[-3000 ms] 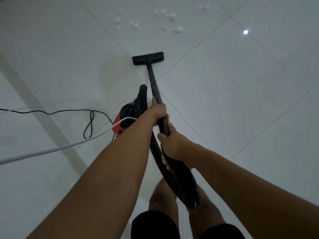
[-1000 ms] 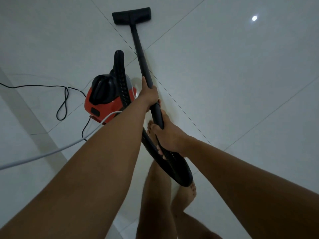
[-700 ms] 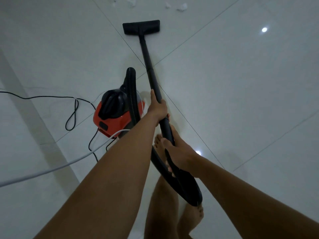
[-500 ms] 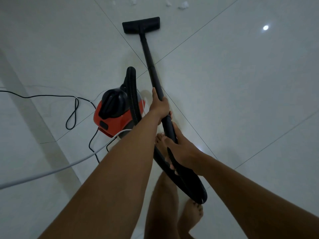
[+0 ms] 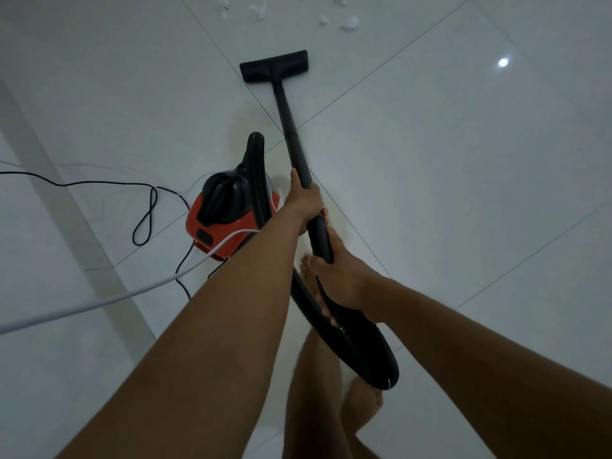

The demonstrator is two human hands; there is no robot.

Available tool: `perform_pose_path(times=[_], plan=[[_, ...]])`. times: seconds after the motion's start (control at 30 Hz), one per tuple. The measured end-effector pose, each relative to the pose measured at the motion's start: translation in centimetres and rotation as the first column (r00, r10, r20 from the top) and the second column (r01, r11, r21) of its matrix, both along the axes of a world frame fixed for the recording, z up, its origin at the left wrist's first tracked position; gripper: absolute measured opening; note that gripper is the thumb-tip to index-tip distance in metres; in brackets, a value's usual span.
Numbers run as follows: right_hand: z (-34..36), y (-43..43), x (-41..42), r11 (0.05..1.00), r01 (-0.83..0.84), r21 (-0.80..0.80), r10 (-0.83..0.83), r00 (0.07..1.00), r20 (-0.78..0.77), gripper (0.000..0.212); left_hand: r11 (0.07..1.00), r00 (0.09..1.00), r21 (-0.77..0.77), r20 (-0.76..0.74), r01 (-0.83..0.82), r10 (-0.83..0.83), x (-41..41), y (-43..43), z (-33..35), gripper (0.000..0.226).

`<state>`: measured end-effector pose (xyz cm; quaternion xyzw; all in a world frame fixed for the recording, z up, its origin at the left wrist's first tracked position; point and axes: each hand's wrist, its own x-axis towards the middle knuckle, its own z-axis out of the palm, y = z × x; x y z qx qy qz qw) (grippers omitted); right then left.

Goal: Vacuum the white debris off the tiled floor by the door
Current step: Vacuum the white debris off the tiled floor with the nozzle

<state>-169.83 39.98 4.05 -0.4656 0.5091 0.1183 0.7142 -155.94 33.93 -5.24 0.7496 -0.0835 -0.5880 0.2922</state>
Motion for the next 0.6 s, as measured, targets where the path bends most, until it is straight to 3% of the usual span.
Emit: perform_pose_path(times=[0.23,0.6], plan=[[-0.3,-4.0,3.5,0.996,-0.054,-0.073,0.052,0.998,-0.035,0.068,0.998,0.999,0.043,-0.006,-0.034,0.034,3.5,-3.9,-0.5,0.070],[0.8,-11.1,8.7,0.996,-0.068,-0.063,0.065,0.996,-0.056,0.072,0.998,0.999,0.065,0.024,-0.026,0.024,8.8,-10.2,-0.3,0.070]])
